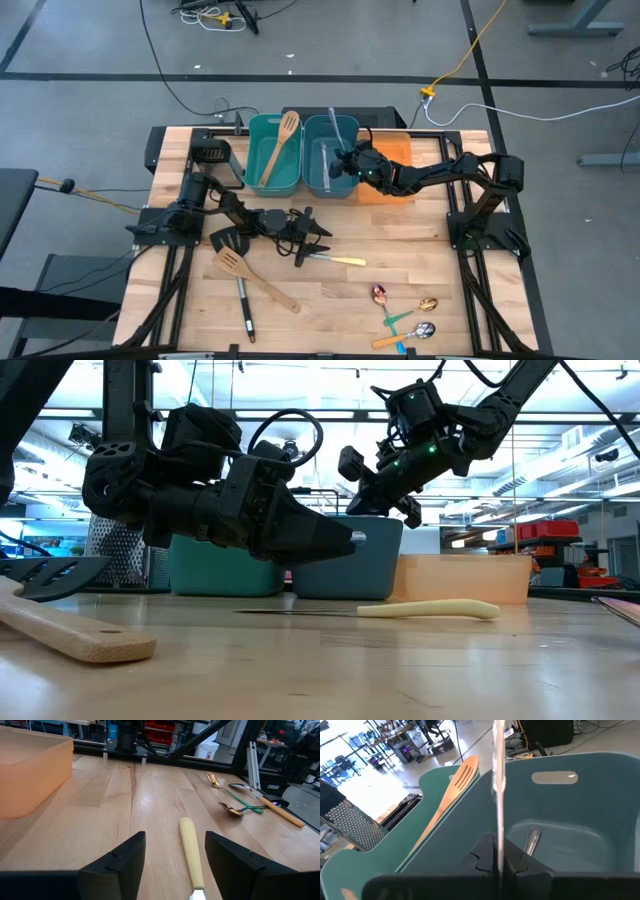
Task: Pick & Place Kitchen Items
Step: Put the silver knife into the blue bin, then put the yellow spoon into the orange bin
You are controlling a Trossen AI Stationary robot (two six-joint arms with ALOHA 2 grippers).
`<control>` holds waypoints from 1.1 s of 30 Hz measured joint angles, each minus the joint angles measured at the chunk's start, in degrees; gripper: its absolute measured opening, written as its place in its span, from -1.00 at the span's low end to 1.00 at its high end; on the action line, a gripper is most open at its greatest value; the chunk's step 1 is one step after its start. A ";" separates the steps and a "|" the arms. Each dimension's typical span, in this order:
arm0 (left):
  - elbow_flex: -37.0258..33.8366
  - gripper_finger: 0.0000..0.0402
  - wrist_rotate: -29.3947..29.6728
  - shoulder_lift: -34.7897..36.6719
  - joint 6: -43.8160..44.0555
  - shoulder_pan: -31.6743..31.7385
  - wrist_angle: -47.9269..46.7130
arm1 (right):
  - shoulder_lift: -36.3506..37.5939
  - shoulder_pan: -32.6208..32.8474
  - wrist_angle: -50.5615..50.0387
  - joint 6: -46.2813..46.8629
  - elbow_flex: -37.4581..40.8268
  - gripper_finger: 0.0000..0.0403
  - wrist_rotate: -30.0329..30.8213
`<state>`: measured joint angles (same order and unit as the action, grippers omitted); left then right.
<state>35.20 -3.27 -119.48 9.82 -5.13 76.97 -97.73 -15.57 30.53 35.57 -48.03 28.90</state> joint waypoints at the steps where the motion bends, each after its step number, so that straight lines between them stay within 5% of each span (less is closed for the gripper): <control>1: 0.00 0.05 0.00 0.00 0.00 0.00 0.00 | 0.00 0.00 0.07 0.00 0.00 -0.93 -0.01; 8: 0.00 0.05 0.00 0.00 0.02 0.00 0.00 | 0.00 0.00 1.67 -0.56 0.00 -0.75 0.00; 24: 0.00 0.05 0.00 0.00 0.04 0.00 -0.01 | 0.00 -0.04 1.74 -1.57 0.00 -0.73 -0.50; 33: 0.00 0.05 -0.02 0.00 0.07 0.00 -0.04 | 0.02 0.53 6.67 -11.10 0.02 -0.73 -11.82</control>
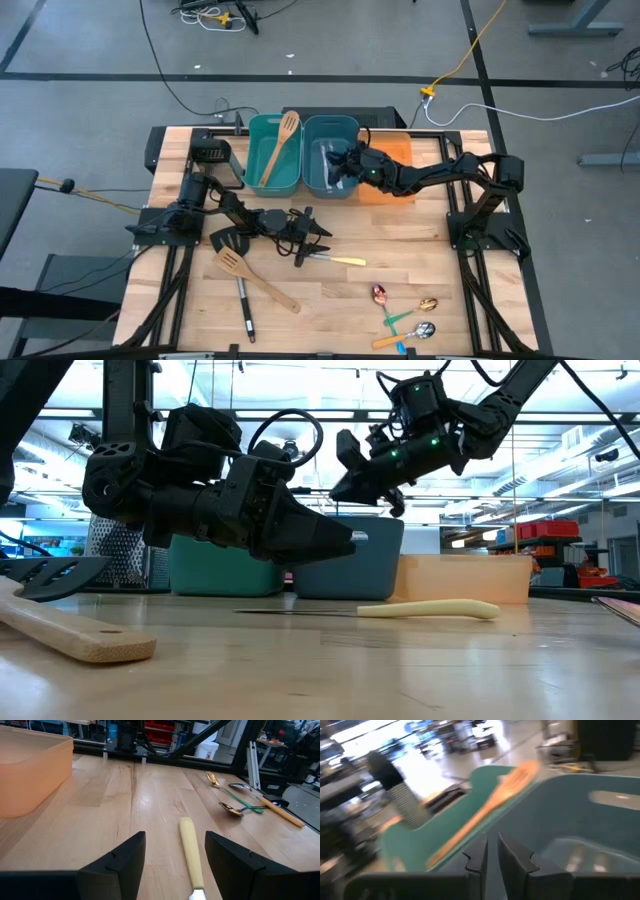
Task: Pick & Place Kitchen Items
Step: Put the yellow spoon into the orange bin
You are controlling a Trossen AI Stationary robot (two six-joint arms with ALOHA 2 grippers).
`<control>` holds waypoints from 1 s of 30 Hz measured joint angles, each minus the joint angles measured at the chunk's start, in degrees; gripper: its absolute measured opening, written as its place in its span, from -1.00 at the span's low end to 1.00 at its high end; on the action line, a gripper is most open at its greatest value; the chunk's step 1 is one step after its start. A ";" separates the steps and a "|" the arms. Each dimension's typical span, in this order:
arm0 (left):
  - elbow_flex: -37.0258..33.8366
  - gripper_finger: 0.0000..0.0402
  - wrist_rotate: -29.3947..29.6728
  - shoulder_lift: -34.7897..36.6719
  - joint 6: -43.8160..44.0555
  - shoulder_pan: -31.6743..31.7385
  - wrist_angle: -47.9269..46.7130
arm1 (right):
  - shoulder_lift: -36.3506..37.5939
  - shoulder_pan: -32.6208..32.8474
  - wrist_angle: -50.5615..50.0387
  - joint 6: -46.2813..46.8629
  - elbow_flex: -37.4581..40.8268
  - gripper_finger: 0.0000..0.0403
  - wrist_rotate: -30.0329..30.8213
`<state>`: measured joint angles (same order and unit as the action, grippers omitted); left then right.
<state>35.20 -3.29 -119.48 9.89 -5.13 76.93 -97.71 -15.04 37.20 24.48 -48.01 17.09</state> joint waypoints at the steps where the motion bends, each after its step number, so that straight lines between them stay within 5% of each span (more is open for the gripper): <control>1: 0.02 0.05 0.00 0.00 0.00 0.00 0.00 | 0.03 0.15 0.33 -0.70 0.00 -0.73 -1.45; 6: 0.02 0.05 -0.04 -0.01 0.52 0.00 -0.02 | 1.01 1.40 -1.26 -3.72 0.01 -0.73 -5.68; 15: 0.02 0.05 -0.04 -0.02 1.44 0.02 -0.25 | 10.37 6.22 -15.14 -9.08 0.07 -0.73 -4.35; 30: 0.02 0.05 -0.04 -0.02 1.46 0.02 -0.26 | 22.70 21.49 -35.54 -9.75 0.07 -0.73 -4.51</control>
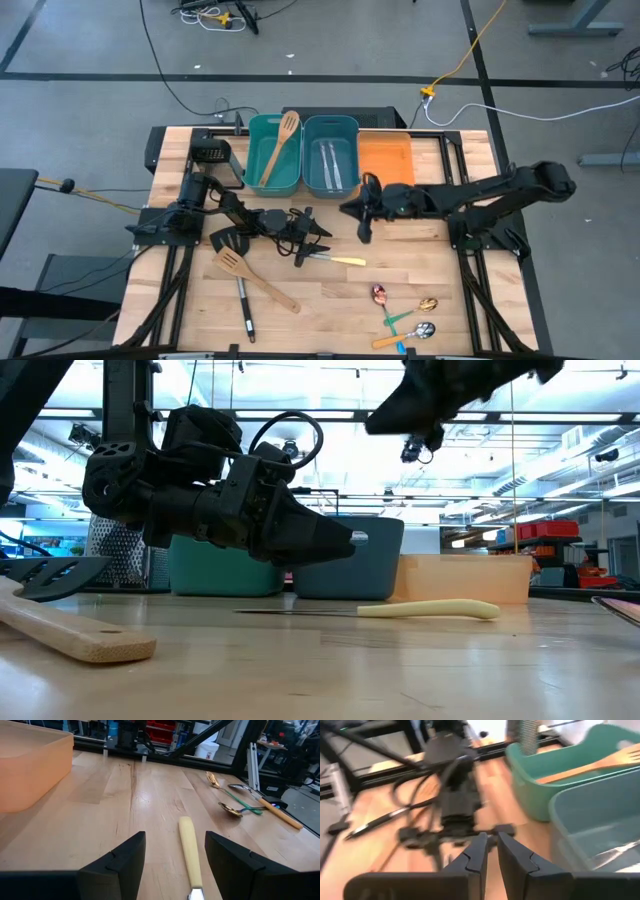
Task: Pick & Place Kitchen Items
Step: Put the yellow spoon into the orange bin
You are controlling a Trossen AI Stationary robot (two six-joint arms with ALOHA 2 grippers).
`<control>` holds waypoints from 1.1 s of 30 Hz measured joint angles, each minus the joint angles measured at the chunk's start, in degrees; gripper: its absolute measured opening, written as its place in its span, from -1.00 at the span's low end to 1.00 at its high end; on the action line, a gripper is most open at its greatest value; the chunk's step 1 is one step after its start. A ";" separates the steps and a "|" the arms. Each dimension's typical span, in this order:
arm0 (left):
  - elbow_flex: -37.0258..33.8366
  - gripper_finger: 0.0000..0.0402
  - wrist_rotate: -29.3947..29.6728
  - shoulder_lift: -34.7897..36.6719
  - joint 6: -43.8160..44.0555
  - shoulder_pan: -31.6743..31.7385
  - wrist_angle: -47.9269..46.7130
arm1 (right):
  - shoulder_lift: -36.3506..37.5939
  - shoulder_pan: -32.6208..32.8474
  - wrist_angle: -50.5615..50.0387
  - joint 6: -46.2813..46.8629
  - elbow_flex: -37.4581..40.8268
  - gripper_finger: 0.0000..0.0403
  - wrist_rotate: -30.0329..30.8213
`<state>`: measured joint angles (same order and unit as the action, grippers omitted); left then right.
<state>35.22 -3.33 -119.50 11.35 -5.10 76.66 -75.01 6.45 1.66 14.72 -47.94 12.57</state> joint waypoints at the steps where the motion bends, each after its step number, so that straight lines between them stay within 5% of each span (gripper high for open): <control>1: 0.01 0.05 0.00 0.00 0.00 -0.02 0.00 | 0.29 1.04 -0.49 0.46 0.00 -0.73 0.13; 14: -0.04 0.05 3.05 2.15 -3.79 -4.20 -1.55 | 0.56 11.77 -6.63 6.66 0.00 -0.73 1.86; 25: -0.04 0.05 10.41 20.64 -6.53 -8.41 -29.41 | 0.53 19.69 -11.81 19.29 0.00 -0.73 0.62; 33: -0.04 0.05 10.80 32.32 -6.57 -10.34 -41.23 | -0.75 27.71 -12.72 33.60 -0.07 -0.73 -0.22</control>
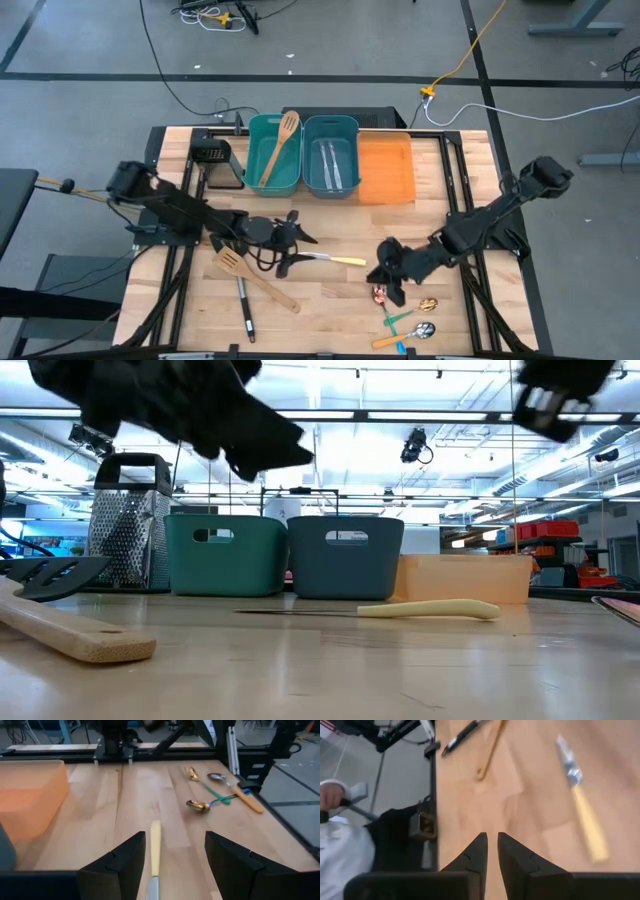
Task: Pick & Place Kitchen Items
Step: Put the yellow spoon into the orange bin
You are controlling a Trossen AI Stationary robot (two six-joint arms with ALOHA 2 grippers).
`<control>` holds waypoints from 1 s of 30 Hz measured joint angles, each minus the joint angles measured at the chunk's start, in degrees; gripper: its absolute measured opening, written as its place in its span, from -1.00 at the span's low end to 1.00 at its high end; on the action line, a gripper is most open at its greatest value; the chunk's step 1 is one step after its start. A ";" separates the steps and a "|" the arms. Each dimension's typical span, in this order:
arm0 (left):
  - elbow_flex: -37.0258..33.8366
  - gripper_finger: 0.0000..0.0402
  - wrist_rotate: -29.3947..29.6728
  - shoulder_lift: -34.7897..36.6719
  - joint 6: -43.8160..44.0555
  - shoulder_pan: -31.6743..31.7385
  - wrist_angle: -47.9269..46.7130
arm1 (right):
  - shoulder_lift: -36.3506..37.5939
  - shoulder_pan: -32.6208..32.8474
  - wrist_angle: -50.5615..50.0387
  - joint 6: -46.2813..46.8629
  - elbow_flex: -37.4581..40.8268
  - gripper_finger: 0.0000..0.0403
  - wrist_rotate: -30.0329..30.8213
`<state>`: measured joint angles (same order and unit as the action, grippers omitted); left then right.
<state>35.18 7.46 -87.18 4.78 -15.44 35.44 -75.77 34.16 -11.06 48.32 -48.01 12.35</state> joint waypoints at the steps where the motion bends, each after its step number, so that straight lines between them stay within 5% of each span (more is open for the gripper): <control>1: 0.00 0.05 0.00 1.09 0.06 0.00 -1.08 | -0.32 1.08 -0.02 1.90 0.00 -0.73 0.05; 11: 0.00 0.05 0.02 5.60 0.06 0.00 -5.79 | -5.95 8.10 3.88 22.62 0.00 -0.73 -6.02; 19: 0.00 0.05 0.03 5.58 0.56 -0.47 -7.14 | -10.67 8.67 5.49 35.84 0.00 -0.73 -17.62; 30: 0.00 0.05 0.44 5.58 0.55 -0.57 -6.69 | -11.26 10.68 6.51 39.42 0.00 -0.73 -21.15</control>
<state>35.18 7.90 -81.60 5.33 -16.01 28.75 -87.02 44.85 -4.54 87.74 -48.01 -8.80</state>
